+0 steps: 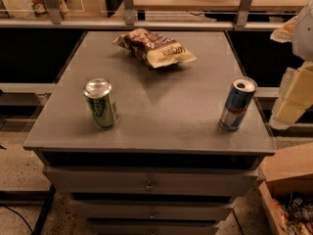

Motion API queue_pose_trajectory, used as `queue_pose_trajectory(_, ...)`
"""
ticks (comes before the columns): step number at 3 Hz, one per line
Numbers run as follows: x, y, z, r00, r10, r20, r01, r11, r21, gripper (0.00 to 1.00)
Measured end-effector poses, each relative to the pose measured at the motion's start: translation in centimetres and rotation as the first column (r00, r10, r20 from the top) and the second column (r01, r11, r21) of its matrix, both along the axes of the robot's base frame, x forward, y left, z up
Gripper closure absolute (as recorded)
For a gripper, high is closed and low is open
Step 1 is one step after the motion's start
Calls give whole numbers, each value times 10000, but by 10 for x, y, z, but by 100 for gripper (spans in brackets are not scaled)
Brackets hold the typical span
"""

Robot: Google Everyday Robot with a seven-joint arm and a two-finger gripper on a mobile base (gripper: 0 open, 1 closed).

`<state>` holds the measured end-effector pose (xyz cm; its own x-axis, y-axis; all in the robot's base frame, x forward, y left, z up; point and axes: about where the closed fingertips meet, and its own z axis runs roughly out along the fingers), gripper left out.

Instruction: Move redbull can near brown chip bag

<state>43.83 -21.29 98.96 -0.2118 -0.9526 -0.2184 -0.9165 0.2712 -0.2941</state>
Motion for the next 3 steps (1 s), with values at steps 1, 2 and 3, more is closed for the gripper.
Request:
queue_pose_trajectory(1,0,0,0,10000,0,2,0,10000,0,0)
queue_pose_trajectory(2,10,0,-9,10000,25,-56,-23,9996,295,0)
queue_pose_trajectory(3,31,-5,-20,9998,-178,-105,185,9972,718,0)
